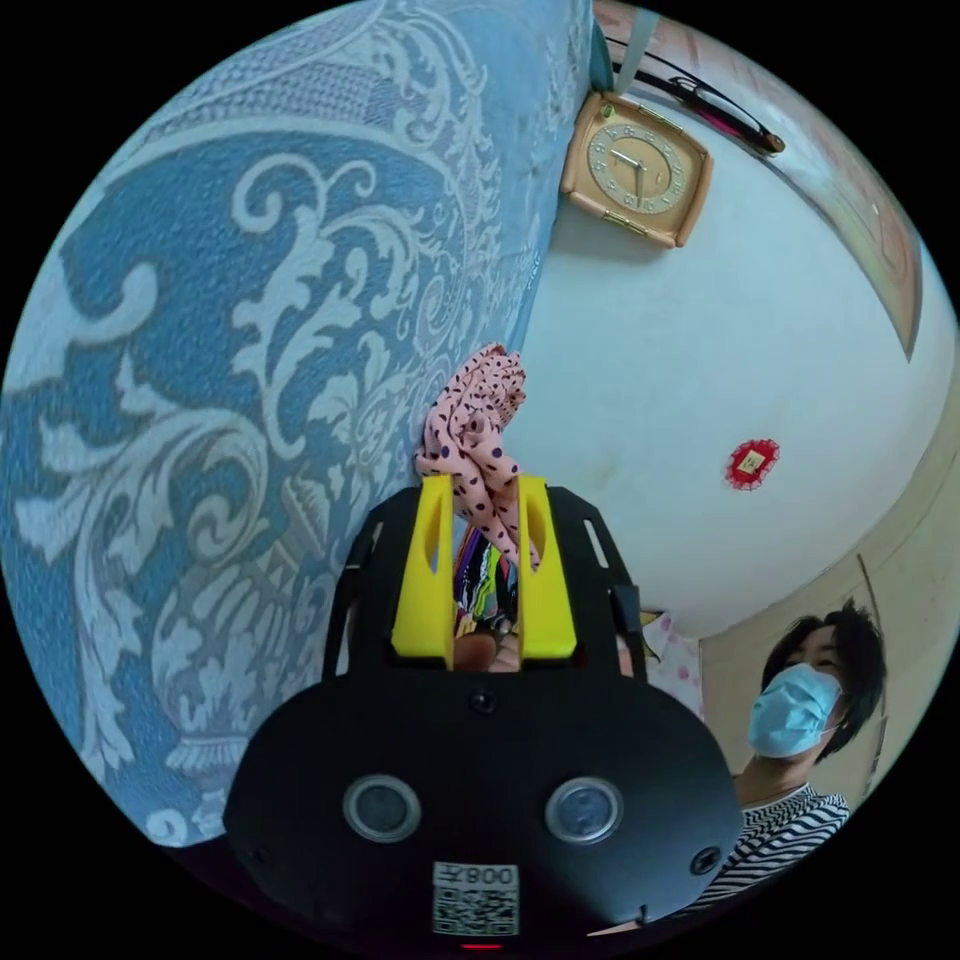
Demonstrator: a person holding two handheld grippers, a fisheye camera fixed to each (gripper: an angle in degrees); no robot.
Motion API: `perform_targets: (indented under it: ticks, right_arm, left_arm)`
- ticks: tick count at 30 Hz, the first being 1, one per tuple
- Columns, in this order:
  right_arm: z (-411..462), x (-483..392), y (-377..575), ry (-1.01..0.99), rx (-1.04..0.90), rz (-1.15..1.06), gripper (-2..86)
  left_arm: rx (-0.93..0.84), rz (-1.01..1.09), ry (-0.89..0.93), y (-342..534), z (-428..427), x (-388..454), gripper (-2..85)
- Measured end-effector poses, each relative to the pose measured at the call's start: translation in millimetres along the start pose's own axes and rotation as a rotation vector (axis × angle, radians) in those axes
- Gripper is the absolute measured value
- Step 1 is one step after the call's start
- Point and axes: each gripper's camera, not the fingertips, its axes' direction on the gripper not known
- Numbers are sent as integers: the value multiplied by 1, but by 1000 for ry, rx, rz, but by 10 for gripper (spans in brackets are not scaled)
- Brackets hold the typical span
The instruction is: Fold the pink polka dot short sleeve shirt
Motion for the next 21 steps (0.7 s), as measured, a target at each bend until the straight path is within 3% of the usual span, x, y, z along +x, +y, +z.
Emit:
perform_targets:
  ticks: [10, 21]
  right_arm:
    - [-22, 4, 29, 2, 27, 63, 9]
    - [-55, -10, 55, 32, 29, 96, 8]
  left_arm:
    - [-5, -30, 34, -12, 2, 0, 95]
    - [-32, -4, -10, 8, 25, -15, 22]
